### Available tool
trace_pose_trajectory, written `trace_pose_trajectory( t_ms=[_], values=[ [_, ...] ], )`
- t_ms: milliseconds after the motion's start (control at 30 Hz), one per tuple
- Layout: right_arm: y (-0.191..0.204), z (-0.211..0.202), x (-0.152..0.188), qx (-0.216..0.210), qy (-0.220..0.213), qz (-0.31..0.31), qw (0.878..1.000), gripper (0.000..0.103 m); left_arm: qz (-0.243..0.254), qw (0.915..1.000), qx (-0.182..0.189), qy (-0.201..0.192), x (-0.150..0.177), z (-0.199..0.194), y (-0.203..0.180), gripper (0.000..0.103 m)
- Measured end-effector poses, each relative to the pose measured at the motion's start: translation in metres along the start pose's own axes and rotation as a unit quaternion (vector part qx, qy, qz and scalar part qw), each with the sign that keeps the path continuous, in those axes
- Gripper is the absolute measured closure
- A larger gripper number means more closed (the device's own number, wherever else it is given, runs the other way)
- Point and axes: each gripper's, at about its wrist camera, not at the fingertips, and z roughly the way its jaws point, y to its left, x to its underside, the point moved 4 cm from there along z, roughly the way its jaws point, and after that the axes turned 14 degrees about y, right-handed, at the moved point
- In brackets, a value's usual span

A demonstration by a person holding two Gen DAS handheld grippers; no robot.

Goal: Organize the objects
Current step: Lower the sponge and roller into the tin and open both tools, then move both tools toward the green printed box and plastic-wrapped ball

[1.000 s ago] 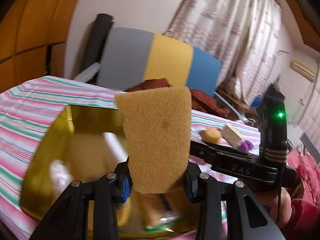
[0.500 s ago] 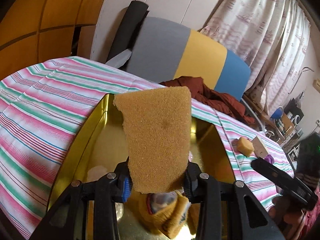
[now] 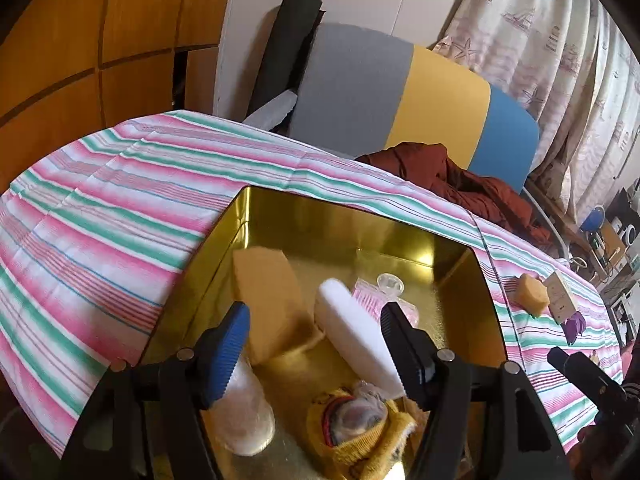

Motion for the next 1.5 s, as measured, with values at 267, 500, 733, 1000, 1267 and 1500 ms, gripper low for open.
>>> trace_pose_trajectory(
  t_ms=[267, 500, 733, 1000, 1267, 1500],
  values=[
    [-0.013, -0.005, 0.006, 0.001, -0.003, 0.017, 1.000, 0.005, 0.012, 0.9972, 0.064, -0.037, 0.015, -0.027, -0.021, 0.034],
    [-0.026, -0.008, 0.011, 0.001, 0.004, 0.036, 0.999, 0.005, 0.063, 0.9906, 0.118, -0.028, 0.031, -0.034, -0.069, 0.034],
    [-0.042, -0.015, 0.016, 0.017, 0.005, 0.050, 0.999, 0.003, 0.109, 0.9850, 0.133, -0.008, 0.054, -0.032, -0.110, 0.034],
    [-0.063, -0.027, 0.022, 0.027, -0.001, 0.066, 0.997, 0.003, 0.165, 0.9775, 0.131, 0.002, 0.080, -0.031, -0.149, 0.034],
    [-0.083, -0.040, 0.028, 0.039, -0.005, 0.077, 0.996, 0.003, 0.199, 0.9685, 0.148, 0.028, 0.104, -0.024, -0.180, 0.034],
    [-0.115, -0.063, 0.038, 0.077, -0.014, 0.088, 0.993, 0.003, 0.227, 0.9596, 0.158, 0.051, 0.124, -0.019, -0.207, 0.034]
  ],
)
